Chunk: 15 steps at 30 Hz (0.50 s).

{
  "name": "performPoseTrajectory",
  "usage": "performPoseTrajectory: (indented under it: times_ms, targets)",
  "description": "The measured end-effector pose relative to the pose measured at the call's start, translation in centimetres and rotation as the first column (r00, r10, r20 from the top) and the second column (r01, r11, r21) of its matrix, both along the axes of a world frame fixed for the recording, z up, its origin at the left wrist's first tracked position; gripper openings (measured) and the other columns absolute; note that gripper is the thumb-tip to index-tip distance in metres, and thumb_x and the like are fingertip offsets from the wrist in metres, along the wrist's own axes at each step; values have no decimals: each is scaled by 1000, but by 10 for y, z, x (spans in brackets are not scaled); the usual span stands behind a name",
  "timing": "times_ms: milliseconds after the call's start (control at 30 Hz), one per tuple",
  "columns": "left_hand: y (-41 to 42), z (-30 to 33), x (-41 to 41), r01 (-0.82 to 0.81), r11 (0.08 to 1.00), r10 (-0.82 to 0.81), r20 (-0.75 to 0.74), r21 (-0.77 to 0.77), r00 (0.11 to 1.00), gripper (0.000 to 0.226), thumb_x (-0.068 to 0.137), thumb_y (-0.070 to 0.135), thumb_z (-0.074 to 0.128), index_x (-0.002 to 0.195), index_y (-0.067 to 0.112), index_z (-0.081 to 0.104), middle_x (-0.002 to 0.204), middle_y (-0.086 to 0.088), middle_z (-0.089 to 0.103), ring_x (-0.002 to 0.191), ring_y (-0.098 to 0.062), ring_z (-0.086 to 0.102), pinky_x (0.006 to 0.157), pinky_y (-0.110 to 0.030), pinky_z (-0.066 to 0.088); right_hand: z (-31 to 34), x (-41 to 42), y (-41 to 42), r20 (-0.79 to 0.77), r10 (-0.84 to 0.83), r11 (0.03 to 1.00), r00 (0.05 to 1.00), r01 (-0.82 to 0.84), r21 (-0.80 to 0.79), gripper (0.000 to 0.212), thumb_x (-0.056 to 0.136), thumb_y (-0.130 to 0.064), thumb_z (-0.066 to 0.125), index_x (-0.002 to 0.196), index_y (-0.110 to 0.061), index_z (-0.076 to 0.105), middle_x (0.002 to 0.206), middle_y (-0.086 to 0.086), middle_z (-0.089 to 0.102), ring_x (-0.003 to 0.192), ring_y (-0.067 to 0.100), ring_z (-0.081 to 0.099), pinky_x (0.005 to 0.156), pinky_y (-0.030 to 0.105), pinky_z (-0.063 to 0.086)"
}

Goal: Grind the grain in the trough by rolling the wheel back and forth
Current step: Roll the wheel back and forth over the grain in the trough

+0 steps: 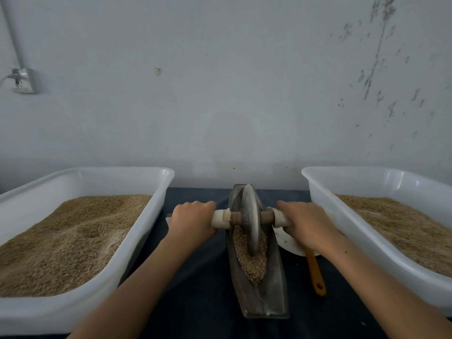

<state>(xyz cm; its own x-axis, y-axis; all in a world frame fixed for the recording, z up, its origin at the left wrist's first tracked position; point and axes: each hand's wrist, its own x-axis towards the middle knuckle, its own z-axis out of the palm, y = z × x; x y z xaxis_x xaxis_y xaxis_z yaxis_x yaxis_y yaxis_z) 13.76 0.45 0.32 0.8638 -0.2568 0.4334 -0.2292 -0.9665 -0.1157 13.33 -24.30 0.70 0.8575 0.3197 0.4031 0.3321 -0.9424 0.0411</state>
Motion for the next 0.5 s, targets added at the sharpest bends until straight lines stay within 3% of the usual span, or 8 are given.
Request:
performPoseTrajectory:
  times_ms: [167, 300, 400, 500]
  targets:
    - [0, 11, -2, 26, 997, -16, -148, 66, 989, 28, 84, 43, 60, 105, 24, 60, 95, 5, 65, 85, -13, 61, 72, -26, 44, 9, 0, -5, -218, -15, 998, 976, 1, -65, 22, 82, -23, 60, 84, -38, 43, 73, -13, 50, 71, 7, 48, 53, 21, 27]
    - [1, 19, -5, 6, 996, 23, -311, 90, 950, 32, 80, 41, 65, 104, 21, 60, 84, 6, 56, 77, -13, 54, 69, -27, 42, 20, -3, -7, -387, -16, 994, 922, -26, -104, 27, 80, -25, 63, 75, -40, 41, 76, -12, 55, 76, 10, 57, 55, 22, 34]
    - [0, 18, -5, -13, 996, 40, -308, 88, 951, 33, 79, 42, 66, 104, 21, 60, 84, 6, 55, 77, -14, 54, 69, -27, 42, 20, -5, -6, -376, -7, 995, 927, -31, -96, 20, 83, -26, 62, 82, -38, 46, 83, -9, 60, 80, 11, 59, 60, 23, 40]
    - [0, 15, -4, -18, 998, 32, -268, 57, 963, 31, 80, 42, 64, 103, 22, 61, 91, 4, 63, 83, -15, 60, 70, -27, 44, 16, -6, -3, -271, -10, 997, 963, -12, -80, 17, 85, -24, 59, 86, -35, 46, 81, -11, 57, 77, 11, 56, 57, 23, 34]
